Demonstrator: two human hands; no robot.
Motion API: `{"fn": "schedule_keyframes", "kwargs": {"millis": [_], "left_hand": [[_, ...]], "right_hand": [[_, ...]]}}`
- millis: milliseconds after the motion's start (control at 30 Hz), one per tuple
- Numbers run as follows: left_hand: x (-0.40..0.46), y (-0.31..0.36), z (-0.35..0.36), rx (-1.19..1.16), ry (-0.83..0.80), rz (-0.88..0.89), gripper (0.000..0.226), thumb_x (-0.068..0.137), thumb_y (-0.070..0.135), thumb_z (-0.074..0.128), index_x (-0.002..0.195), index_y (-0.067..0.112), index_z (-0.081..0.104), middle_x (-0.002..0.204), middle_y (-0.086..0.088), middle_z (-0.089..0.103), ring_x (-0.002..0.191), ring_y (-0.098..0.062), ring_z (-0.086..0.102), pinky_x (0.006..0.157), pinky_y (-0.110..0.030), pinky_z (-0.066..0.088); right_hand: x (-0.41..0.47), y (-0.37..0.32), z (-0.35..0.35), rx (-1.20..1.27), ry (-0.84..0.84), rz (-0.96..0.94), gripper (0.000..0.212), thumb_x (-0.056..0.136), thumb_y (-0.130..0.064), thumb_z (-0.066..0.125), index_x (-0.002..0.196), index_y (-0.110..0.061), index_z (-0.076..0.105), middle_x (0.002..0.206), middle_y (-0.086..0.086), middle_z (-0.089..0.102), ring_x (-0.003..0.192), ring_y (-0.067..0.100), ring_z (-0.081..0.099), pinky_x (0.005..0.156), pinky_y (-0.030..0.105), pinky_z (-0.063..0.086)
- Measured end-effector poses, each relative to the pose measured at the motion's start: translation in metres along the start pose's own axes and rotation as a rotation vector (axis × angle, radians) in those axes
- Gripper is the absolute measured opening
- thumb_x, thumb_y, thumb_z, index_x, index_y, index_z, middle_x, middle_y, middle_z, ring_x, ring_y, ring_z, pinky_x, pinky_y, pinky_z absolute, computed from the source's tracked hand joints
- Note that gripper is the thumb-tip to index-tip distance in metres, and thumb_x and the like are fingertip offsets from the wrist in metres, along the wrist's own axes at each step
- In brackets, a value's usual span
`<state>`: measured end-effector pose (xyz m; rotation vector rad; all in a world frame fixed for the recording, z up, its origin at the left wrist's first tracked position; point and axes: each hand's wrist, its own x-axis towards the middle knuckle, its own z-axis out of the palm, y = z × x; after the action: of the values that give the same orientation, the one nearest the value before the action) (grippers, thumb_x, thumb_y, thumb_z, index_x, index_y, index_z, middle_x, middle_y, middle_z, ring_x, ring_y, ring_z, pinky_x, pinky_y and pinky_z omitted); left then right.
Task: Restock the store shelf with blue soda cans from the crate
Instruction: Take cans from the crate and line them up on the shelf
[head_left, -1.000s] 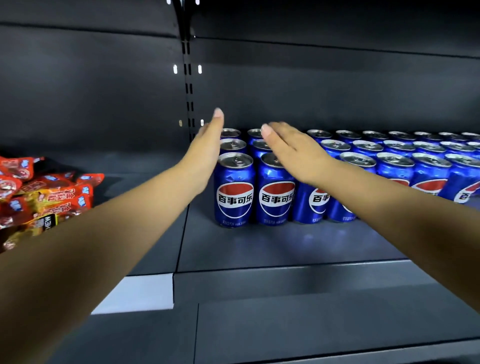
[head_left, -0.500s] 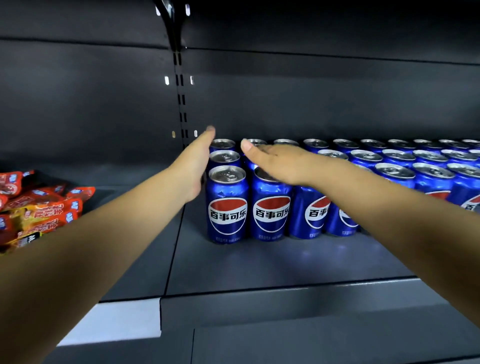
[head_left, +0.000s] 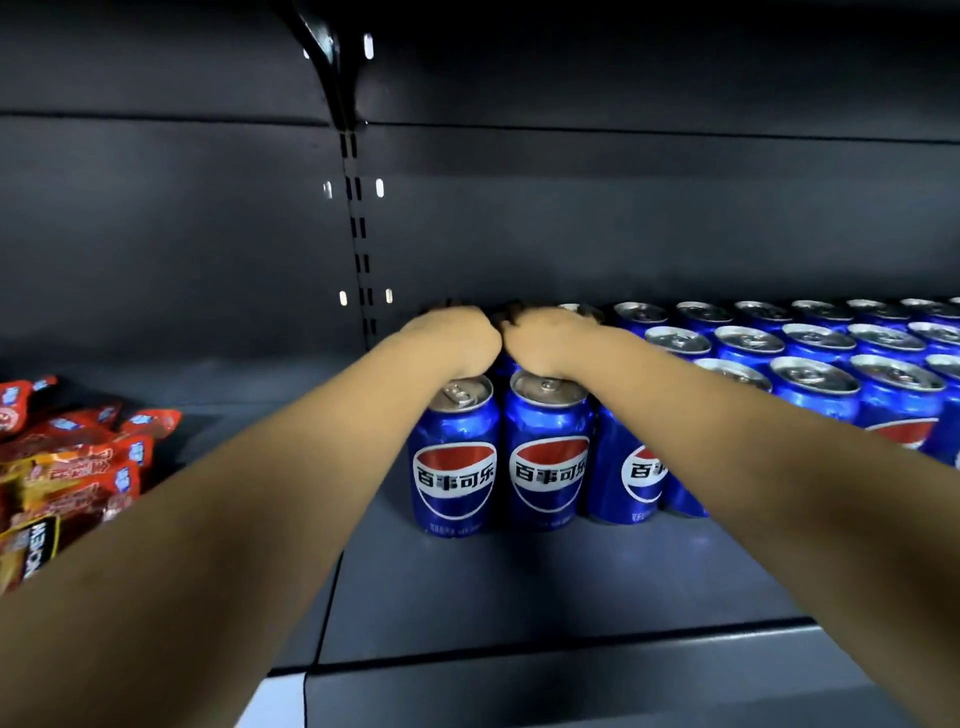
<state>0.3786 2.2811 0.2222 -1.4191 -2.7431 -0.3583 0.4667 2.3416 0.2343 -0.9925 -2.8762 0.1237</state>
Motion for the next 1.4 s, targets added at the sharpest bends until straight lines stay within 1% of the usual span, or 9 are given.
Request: {"fn": "schedule_keyframes", "kwargs": {"millis": [133,300,433,567,700,867,1133,1267,1400], "left_hand": [[-0.005,0.003,-0.002,-0.034,0.01,-0.017,0.034,0.092,0.01,0.035,0.119,0.003,0.054,0.131,-0.021,0.051,0.108,-0.031,0.052,0.084,-0.034,0.039],[-0.016,-0.003,-0.035,-0.452,0.144,0.108,0.038,0.094,0.008,0.044,0.132,0.012,0.05,0.138,-0.013,0.049,0.12,-0.023,0.048,0.094,-0.025,0.036],[-0.051,-0.026,-0.059,-0.674,0.13,0.196,0.053,0.09,0.012,0.058,0.14,0.02,0.041,0.136,0.008,0.045,0.114,-0.004,0.04,0.084,-0.009,0.034],[-0.094,-0.045,-0.046,-0.455,-0.11,0.363,0.084,0.079,0.022,0.075,0.147,0.023,0.026,0.148,0.007,0.032,0.129,-0.002,0.032,0.091,0.002,0.027],[-0.098,-0.045,-0.018,-0.031,-0.198,0.362,0.112,0.072,0.039,0.077,0.151,0.018,0.001,0.158,0.004,0.001,0.145,-0.008,-0.002,0.113,-0.019,0.008],[-0.094,-0.043,-0.011,0.025,-0.148,0.363,0.113,0.072,0.033,0.078,0.15,0.013,-0.001,0.159,0.0,-0.001,0.145,-0.01,-0.005,0.113,-0.019,0.005],[-0.096,-0.032,-0.029,0.119,-0.193,0.343,0.123,0.066,0.045,0.079,0.15,0.016,-0.005,0.159,0.0,-0.005,0.146,-0.012,-0.004,0.118,-0.027,0.008],[-0.095,-0.023,-0.032,0.162,-0.217,0.323,0.13,0.063,0.048,0.08,0.149,0.018,-0.013,0.158,0.0,-0.011,0.145,-0.014,-0.009,0.119,-0.034,0.01],[-0.09,-0.023,-0.025,0.194,-0.242,0.299,0.123,0.069,0.042,0.079,0.149,0.015,-0.011,0.159,0.0,-0.01,0.145,-0.014,-0.009,0.118,-0.028,0.006]], "right_hand": [[0.004,0.001,0.001,-0.161,-0.032,-0.054,0.044,0.101,-0.023,0.022,0.143,-0.02,0.034,0.154,0.006,0.024,0.141,0.028,0.018,0.109,0.064,0.012],[-0.011,-0.001,-0.023,-0.012,0.33,-0.193,0.039,0.098,-0.031,0.038,0.13,-0.012,0.048,0.139,0.013,0.046,0.128,0.028,0.041,0.106,0.039,0.03],[-0.049,-0.003,-0.044,0.1,0.359,-0.426,0.036,0.097,-0.031,0.047,0.124,-0.01,0.057,0.125,0.01,0.061,0.115,0.027,0.053,0.092,0.03,0.037],[-0.083,0.006,-0.03,-0.03,0.047,-0.489,0.076,0.085,-0.048,0.061,0.146,-0.013,0.032,0.151,0.006,0.033,0.138,0.021,0.031,0.111,0.032,0.026],[-0.086,0.011,-0.014,-0.218,-0.185,-0.336,0.118,0.072,-0.045,0.076,0.151,-0.018,-0.008,0.159,-0.001,-0.009,0.146,0.016,-0.001,0.118,0.033,0.013],[-0.075,0.014,-0.001,-0.219,-0.152,-0.343,0.116,0.075,-0.031,0.077,0.15,-0.012,-0.01,0.159,0.001,-0.008,0.146,0.019,-0.003,0.118,0.034,0.015],[-0.082,0.029,-0.026,-0.228,-0.096,-0.311,0.131,0.061,-0.049,0.082,0.148,-0.029,-0.015,0.159,0.001,-0.011,0.147,0.018,-0.005,0.117,0.049,0.001],[-0.09,0.058,-0.03,-0.282,-0.2,-0.18,0.133,0.063,-0.036,0.085,0.147,-0.033,-0.017,0.159,-0.001,-0.013,0.147,0.022,0.002,0.117,0.045,0.017],[-0.096,0.073,-0.021,-0.29,-0.146,-0.166,0.106,0.077,-0.021,0.077,0.152,-0.02,0.001,0.158,0.001,0.014,0.141,0.024,0.027,0.11,0.039,0.033]]}}
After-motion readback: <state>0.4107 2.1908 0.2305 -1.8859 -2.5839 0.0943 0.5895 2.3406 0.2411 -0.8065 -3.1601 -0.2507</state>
